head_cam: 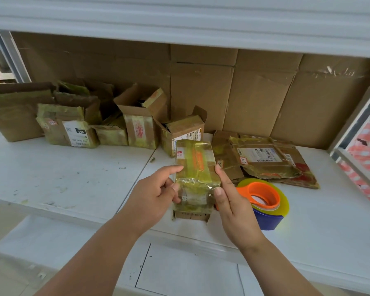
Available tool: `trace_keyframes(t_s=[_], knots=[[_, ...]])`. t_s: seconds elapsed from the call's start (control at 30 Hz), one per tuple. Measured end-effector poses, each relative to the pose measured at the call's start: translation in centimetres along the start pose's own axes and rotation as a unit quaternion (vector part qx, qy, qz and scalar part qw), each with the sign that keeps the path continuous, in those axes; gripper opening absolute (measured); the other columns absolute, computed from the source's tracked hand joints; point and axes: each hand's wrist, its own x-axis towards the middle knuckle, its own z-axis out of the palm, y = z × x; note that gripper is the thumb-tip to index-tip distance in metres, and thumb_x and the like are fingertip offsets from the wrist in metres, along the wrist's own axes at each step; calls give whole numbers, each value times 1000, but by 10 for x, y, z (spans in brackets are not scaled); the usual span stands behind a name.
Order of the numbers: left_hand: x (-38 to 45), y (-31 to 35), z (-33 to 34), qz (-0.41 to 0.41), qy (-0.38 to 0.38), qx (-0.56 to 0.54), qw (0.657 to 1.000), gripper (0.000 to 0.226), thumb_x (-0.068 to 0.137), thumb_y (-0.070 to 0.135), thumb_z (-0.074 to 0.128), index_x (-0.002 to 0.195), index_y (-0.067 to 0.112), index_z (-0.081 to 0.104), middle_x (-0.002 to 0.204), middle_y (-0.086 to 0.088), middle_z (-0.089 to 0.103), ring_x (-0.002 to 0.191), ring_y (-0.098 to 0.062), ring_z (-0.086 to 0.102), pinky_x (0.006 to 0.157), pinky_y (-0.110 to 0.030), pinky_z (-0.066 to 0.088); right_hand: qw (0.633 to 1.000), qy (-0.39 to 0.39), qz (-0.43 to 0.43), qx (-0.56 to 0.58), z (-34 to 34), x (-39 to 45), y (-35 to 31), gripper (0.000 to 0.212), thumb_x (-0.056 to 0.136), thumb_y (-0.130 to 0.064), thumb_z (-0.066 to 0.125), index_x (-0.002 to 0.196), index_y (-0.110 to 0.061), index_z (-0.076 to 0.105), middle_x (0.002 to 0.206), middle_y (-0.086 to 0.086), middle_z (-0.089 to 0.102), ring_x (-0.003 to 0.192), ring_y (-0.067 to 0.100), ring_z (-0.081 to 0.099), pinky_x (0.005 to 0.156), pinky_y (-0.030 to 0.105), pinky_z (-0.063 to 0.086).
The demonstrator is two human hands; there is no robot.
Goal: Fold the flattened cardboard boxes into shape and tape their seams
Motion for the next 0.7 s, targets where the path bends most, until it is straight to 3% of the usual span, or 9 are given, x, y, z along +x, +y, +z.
trace_keyframes(t_s=[0.1,0.27,0.37,0.43,0.53,0.63,0.7], knots=[[2,-5,2,30,26,33,999,42,98,15,57,123,48,54,77,11,64,80,-4,66,71,-7,43,998,31,-16,-51,2,2,-2,47,90,-65,31,135,-70,20,79,-3,68,74,15,64,70,45,55],[5,-8,4,60,67,82,993,38,94,14,63,128,30,64,80,14,58,86,-7,57,75,-9,43,994,59,-26,-91,4,5,-6,56,89,-63,30,143,-51,26,79,-3,70,69,15,63,63,40,53],[5,-6,3,41,51,77,995,41,91,13,64,127,33,64,80,12,59,82,-8,57,72,-11,44,996,54,-31,-69,2,3,-9,54,95,-59,35,147,-42,30,58,-12,56,61,11,55,54,32,43],[5,-1,4,43,51,76,995,32,91,24,65,121,32,65,76,9,57,75,-7,56,66,-13,43,996,51,-40,-55,1,1,-9,60,91,-54,32,148,-38,30,57,-13,53,58,12,53,50,28,36],[6,8,9,39,74,108,991,30,81,50,70,105,37,58,68,8,53,64,-8,53,56,-19,41,994,59,-31,-81,2,3,-10,69,90,-68,27,150,-35,31,55,-7,56,58,12,56,51,34,42],[8,11,13,24,107,136,985,31,78,52,73,97,36,55,64,10,49,59,-6,48,54,-20,36,987,80,-14,-136,6,7,-17,85,83,-85,16,149,-36,35,59,-5,62,59,11,59,52,37,50],[9,10,14,26,112,138,984,31,77,51,74,94,34,55,63,11,47,59,-5,47,55,-22,36,980,118,-33,-157,9,10,-18,83,86,-82,18,145,-30,45,58,-6,63,54,14,58,48,34,50]])
